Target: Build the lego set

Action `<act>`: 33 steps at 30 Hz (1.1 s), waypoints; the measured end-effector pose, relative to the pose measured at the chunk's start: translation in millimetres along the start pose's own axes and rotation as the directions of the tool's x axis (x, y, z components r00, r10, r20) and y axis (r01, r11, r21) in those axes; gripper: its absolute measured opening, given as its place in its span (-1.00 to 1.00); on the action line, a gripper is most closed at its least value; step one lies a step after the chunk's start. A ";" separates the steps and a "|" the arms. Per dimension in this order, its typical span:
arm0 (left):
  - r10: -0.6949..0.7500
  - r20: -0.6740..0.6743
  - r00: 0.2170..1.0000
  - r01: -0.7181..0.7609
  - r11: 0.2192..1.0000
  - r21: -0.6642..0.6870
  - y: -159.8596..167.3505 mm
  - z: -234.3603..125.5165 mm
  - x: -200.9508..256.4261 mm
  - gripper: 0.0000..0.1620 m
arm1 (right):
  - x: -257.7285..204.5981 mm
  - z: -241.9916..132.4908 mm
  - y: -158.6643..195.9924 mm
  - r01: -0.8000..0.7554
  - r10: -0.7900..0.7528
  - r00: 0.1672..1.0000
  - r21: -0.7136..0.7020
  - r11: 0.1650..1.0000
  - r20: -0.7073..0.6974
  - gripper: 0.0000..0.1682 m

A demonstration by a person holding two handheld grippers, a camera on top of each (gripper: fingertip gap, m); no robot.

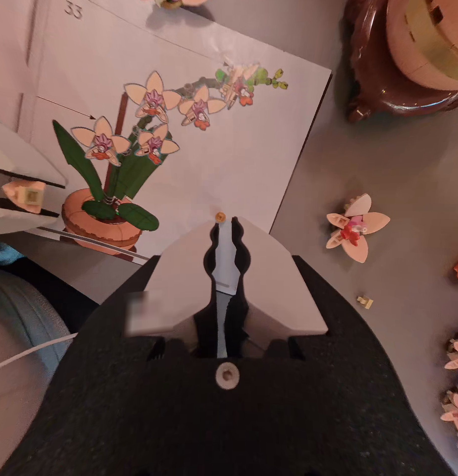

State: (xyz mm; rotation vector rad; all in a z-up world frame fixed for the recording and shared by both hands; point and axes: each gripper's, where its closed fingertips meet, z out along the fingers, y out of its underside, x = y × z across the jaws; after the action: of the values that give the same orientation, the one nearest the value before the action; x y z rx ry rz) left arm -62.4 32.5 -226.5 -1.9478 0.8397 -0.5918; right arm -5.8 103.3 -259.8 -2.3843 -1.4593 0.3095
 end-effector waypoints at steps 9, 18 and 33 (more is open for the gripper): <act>-0.019 -0.005 1.000 0.019 1.000 0.010 1.3 -1.8 -4.4 -0.82 | -3.1 9.3 -1.0 0.015 -0.014 0.999 -0.063 0.998 0.030 -0.92; -0.043 -0.057 0.997 0.045 0.998 0.041 -4.7 -6.7 -3.0 -0.82 | -1.6 8.7 0.5 0.069 -0.071 0.992 0.018 0.997 0.101 -0.94; 0.132 -0.130 0.983 -0.153 0.974 -0.169 1.4 43.2 3.6 -0.81 | -10.4 -28.2 1.9 0.073 -0.268 0.887 0.460 0.885 0.375 -0.99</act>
State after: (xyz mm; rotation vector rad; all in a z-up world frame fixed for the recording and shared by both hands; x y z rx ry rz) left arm -30.9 53.1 -248.0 -2.0060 1.1309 -0.5660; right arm 0.9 88.7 -234.4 -1.8748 -1.5656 1.0556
